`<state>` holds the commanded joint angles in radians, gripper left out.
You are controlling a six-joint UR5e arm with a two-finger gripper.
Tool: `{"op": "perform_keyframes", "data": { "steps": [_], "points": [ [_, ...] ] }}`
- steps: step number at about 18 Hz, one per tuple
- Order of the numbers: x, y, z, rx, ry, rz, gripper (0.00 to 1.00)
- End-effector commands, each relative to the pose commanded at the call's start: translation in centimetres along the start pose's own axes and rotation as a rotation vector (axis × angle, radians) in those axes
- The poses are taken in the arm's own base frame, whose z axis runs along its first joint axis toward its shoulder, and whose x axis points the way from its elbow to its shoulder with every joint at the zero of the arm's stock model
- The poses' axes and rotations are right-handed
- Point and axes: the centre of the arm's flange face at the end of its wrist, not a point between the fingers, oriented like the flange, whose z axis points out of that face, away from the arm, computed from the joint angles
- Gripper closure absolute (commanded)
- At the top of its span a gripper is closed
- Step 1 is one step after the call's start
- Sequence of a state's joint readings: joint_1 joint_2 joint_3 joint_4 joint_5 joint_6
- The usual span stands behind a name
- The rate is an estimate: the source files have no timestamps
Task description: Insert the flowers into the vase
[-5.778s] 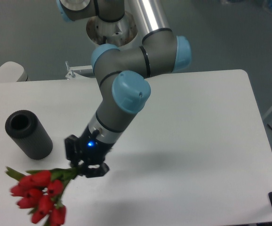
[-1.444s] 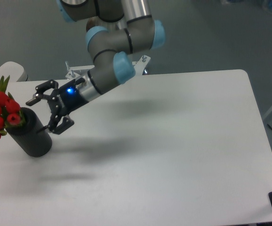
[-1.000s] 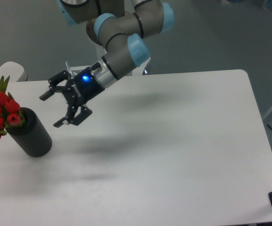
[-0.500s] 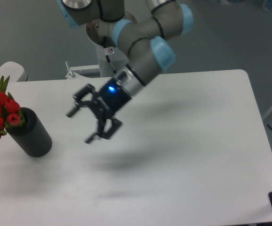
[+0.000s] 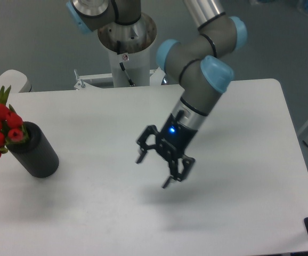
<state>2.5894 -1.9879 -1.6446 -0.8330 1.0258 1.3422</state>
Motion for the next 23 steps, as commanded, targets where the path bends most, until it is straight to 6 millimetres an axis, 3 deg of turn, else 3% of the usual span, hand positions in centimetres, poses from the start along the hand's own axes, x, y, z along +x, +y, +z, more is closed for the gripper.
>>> {"op": "perform_keyframes", "data": {
  "steps": [7, 10, 13, 23],
  "points": [
    [-3.0, 0.9, 0.8, -0.167, -0.032, 0.018, 0.0],
    [-3.1, 0.9, 3.0, -0.31, 0.043, 0.086, 0.0],
    [-4.4, 0.5, 3.5, -0.455, 0.104, 0.111, 0.0],
    [-5.8, 1.2, 5.4, -0.607, 0.172, 0.211, 0.0]
  ]
}}
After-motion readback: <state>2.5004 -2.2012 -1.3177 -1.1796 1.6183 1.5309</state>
